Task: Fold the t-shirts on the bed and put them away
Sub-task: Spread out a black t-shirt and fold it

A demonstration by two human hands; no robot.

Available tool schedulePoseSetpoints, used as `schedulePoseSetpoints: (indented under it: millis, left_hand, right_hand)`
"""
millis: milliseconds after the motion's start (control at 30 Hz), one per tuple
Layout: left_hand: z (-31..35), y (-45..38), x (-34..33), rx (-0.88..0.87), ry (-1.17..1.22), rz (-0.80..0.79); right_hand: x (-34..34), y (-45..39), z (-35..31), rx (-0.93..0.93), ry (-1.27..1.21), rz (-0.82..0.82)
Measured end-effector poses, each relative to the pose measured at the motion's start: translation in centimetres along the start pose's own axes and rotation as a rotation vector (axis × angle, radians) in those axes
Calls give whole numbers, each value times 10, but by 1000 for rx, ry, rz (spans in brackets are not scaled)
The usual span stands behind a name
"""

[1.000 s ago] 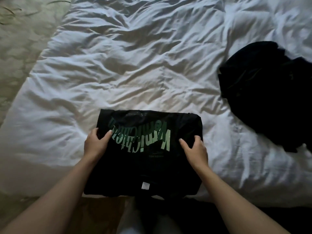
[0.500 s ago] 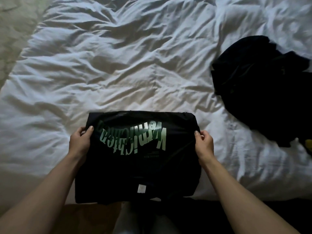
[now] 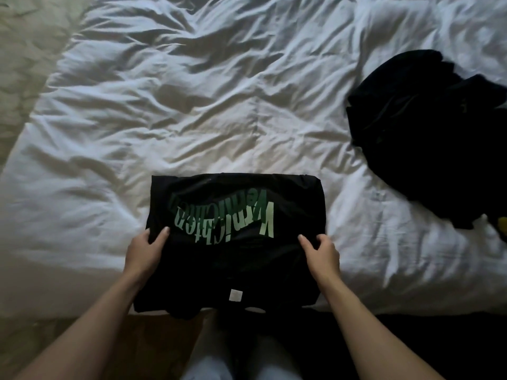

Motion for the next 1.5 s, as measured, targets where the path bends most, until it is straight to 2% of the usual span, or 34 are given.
schedulePoseSetpoints:
  millis: [133, 200, 300, 367, 433, 533, 600, 700, 800, 867, 967, 1033, 1133, 1233, 1300, 1367, 1400, 1500]
  left_hand:
    - [3, 3, 9, 11, 141, 198]
    - [3, 5, 16, -15, 123, 258]
    - [-9, 5, 25, -7, -14, 239]
    - [-14, 6, 28, 4, -72, 236]
    - [-17, 8, 29, -4, -119, 262]
    - [-25, 13, 30, -3, -110, 267]
    - [-26, 16, 32, 2, -71, 279]
    - [-22, 23, 31, 35, 29, 326]
    - [-9, 25, 26, 5, -11, 327]
    - [6, 11, 21, -17, -18, 311]
    - [32, -27, 18, 6, 95, 354]
    - [46, -55, 13, 65, 121, 315]
    - [48, -92, 1, 158, 181, 225]
    - [47, -109, 2, 207, 408, 247]
    - [45, -113, 4, 238, 598, 276]
    - [42, -111, 8, 229, 708, 314]
    - [42, -109, 10, 202, 681, 344]
    - [41, -111, 19, 74, 405, 430]
  right_hand:
    - [15, 4, 0, 97, -167, 214]
    - [22, 2, 6, 110, -119, 279]
    - [13, -3, 13, 152, 81, 206]
    - [11, -4, 15, 164, 178, 221]
    - [12, -2, 15, 145, 195, 265]
    - [5, -1, 17, 77, 187, 193]
    - [8, 0, 18, 58, 120, 211]
    - [10, 1, 16, 48, 78, 208]
    - [14, 1, 1, 79, 85, 220]
    - [20, -13, -17, 99, 12, 220]
    - [22, -60, -40, 44, -209, 113]
    - [23, -85, -52, -6, -383, 38]
    - [24, -105, -65, 16, -456, 16]
    - [29, -113, -71, 41, -567, 16]
    - [30, -116, -69, -11, -771, -35]
    - [33, -121, -61, -61, -859, -6]
    - [36, -124, -58, -53, -799, 36]
    - [44, -133, -60, 52, -378, 193]
Point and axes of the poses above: each hand's wrist, its own y-axis away from the middle knuckle, its own x-axis out of the back of the hand, z = x × y, the point moved 7 cm from there along -y, towards the middle knuckle, and after that the axes turned 15 degrees about y, right-handed, at the moved point
